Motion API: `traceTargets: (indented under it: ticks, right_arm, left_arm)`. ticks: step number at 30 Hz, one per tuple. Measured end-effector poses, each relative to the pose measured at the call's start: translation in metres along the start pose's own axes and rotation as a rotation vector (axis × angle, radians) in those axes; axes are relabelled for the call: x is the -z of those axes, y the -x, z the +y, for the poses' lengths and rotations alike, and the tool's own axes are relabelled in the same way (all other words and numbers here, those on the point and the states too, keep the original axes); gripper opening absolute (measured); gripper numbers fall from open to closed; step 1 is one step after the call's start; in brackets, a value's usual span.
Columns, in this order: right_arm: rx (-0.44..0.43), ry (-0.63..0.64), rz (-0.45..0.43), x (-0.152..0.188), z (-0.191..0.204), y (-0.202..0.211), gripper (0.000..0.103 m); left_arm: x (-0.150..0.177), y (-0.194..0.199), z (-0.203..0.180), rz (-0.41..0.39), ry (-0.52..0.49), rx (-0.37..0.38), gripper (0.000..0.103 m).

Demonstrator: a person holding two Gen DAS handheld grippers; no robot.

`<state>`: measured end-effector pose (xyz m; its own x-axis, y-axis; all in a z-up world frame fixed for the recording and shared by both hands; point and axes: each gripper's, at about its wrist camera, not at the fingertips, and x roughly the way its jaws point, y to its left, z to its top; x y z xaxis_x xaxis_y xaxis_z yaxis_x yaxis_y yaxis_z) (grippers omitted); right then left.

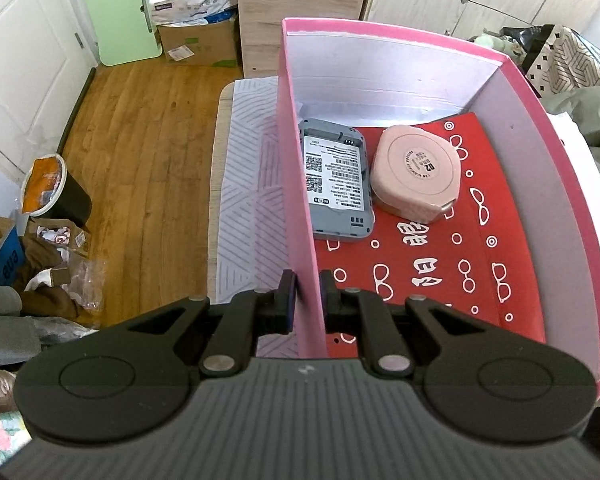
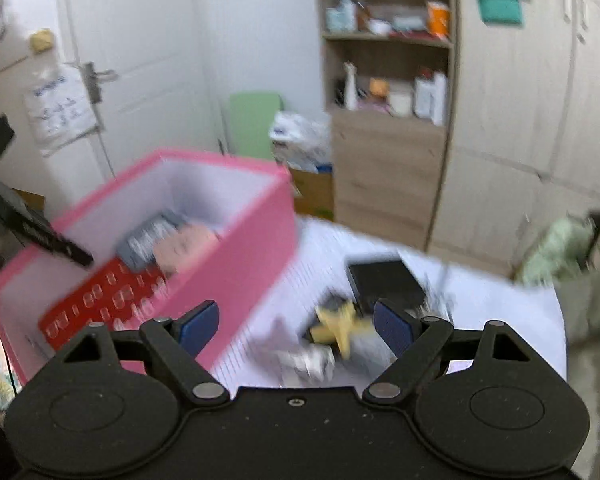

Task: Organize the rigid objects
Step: 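Grasp the cream plastic clip with the right gripper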

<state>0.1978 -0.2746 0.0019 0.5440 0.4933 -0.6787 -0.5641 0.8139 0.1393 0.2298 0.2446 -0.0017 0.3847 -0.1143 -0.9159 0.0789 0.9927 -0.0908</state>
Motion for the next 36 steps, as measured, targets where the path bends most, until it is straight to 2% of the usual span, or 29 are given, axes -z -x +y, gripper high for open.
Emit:
traceTargets:
  ticks: [4,10,14,20,21,22,25,29,31,36]
  right_arm:
    - [0.004,-0.031,0.097,0.025,-0.007,-0.007,0.088]
    - [0.010,-0.059,0.171,0.046,-0.005,-0.021,0.088]
    - [0.083,-0.010,0.169,0.056,0.000,-0.019,0.089]
    - [0.115,-0.058,0.146,0.063,-0.018,-0.010,0.088]
    - [0.107,-0.069,0.144,0.063,-0.021,-0.011,0.082]
    - [0.089,-0.084,0.147,0.064,-0.024,-0.012,0.071]
    - [0.029,-0.126,0.156,0.065,-0.030,-0.019,0.057]
    - [0.031,-0.121,0.153,0.063,-0.030,-0.023,0.059]
    - [0.044,-0.120,0.156,0.063,-0.030,-0.025,0.070]
    - [0.039,-0.113,0.134,0.064,-0.030,-0.032,0.071]
  left_arm:
    - [-0.002,0.000,-0.003,0.007,-0.002,-0.017,0.011]
    - [-0.001,0.001,-0.006,0.007,0.006,-0.036,0.011]
    - [-0.002,0.002,-0.006,0.009,0.020,-0.037,0.011]
    - [-0.003,0.002,-0.006,0.011,0.022,-0.044,0.011]
    - [-0.003,0.002,-0.007,0.011,0.022,-0.046,0.011]
    - [-0.003,0.002,-0.007,0.012,0.022,-0.048,0.011]
    - [-0.003,0.002,-0.008,0.010,0.022,-0.051,0.011]
    - [-0.003,0.003,-0.008,0.009,0.027,-0.050,0.011]
    - [-0.003,0.003,-0.008,0.008,0.028,-0.051,0.011]
    - [-0.003,0.004,-0.008,0.009,0.029,-0.052,0.011]
